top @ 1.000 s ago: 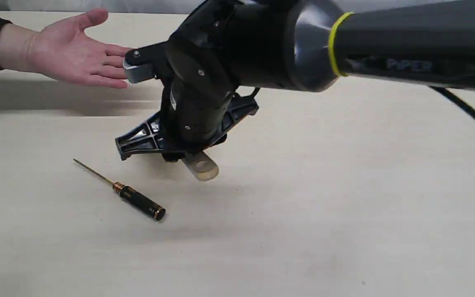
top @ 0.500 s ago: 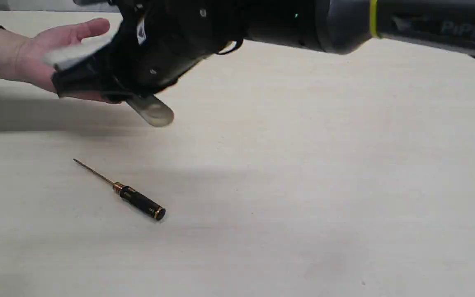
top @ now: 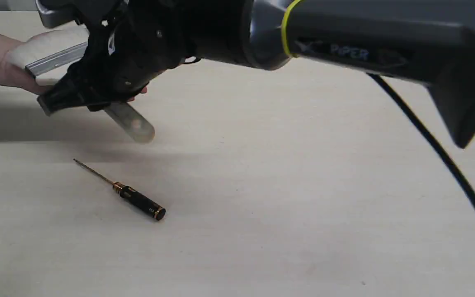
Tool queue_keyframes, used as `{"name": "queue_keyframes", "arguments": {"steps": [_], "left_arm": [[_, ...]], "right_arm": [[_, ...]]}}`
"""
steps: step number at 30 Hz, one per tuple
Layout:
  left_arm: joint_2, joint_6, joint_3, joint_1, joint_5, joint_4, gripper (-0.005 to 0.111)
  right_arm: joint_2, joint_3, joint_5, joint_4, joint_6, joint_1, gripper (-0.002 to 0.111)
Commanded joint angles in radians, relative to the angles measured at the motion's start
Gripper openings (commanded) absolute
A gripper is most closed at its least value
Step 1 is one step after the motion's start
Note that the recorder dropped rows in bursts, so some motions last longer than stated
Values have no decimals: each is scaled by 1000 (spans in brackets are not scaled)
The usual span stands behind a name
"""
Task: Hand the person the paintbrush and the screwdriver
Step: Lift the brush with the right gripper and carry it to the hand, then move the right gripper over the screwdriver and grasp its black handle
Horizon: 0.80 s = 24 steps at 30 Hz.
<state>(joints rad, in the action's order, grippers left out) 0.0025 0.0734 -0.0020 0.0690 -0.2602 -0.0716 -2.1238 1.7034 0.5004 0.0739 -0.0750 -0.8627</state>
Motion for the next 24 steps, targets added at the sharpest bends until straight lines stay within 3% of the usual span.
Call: {"name": "queue_keyframes", "arguments": {"steps": [1,16,22,24], "left_arm": [[-2,2,2,-6,10,4,0],[-2,2,2,-6,10,4,0],[-2,2,2,-6,11,1,0],[-2,2,2,-6,11,1,0]], "right_arm": [[4,7,-14,1,19,0,56],[190,7,281,-3,87,0,55],[228,7,403,-3,103,0,40],[224,7,447,-3,115,0,39]]}}
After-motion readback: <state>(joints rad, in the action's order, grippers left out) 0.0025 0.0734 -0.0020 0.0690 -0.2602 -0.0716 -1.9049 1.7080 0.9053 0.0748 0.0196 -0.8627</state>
